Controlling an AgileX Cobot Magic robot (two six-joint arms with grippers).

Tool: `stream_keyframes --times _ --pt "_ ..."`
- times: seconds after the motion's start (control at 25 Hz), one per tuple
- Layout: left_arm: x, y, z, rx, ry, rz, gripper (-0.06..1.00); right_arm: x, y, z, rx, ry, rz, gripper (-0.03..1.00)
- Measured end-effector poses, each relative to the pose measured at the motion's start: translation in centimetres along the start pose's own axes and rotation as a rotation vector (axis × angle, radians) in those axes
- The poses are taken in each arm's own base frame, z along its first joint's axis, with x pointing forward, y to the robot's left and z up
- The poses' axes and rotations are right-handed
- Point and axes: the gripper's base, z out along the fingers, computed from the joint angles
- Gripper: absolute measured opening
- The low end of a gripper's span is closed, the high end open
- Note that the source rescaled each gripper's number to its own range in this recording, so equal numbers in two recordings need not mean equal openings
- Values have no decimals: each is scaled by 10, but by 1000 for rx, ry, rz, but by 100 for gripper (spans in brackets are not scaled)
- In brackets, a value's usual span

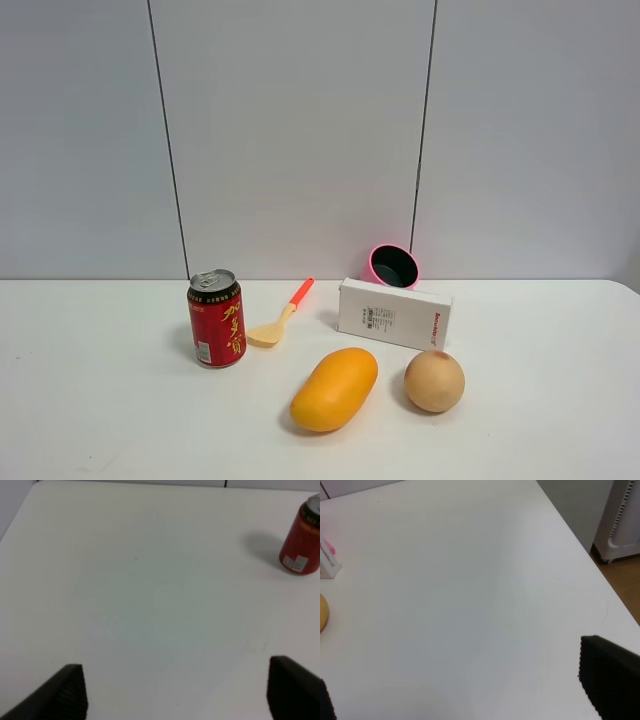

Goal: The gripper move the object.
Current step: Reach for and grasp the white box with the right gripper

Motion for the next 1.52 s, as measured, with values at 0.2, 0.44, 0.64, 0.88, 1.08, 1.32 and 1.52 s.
stream_keyframes --times 0.2,0.44,0.64,0.88,1.08,1.32,1.52 --pt "0 0 0 0 0 0 100 0 0 0 0 0 0 100" --pt "0 0 0 0 0 0 100 0 0 0 0 0 0 100" --pt "-3 -2 -3 23 -23 39 100 0 0 0 0 0 0 100" --pt "-24 -10 -11 93 -66 37 100 0 0 0 0 0 0 100" --pt "-25 -8 -1 78 23 44 100 0 0 0 -25 1 -13 100" --pt "-10 -6 16 68 112 30 100 0 0 0 -26 1 -14 100" --pt "-9 -6 16 71 114 26 100 0 0 0 -31 1 -3 100"
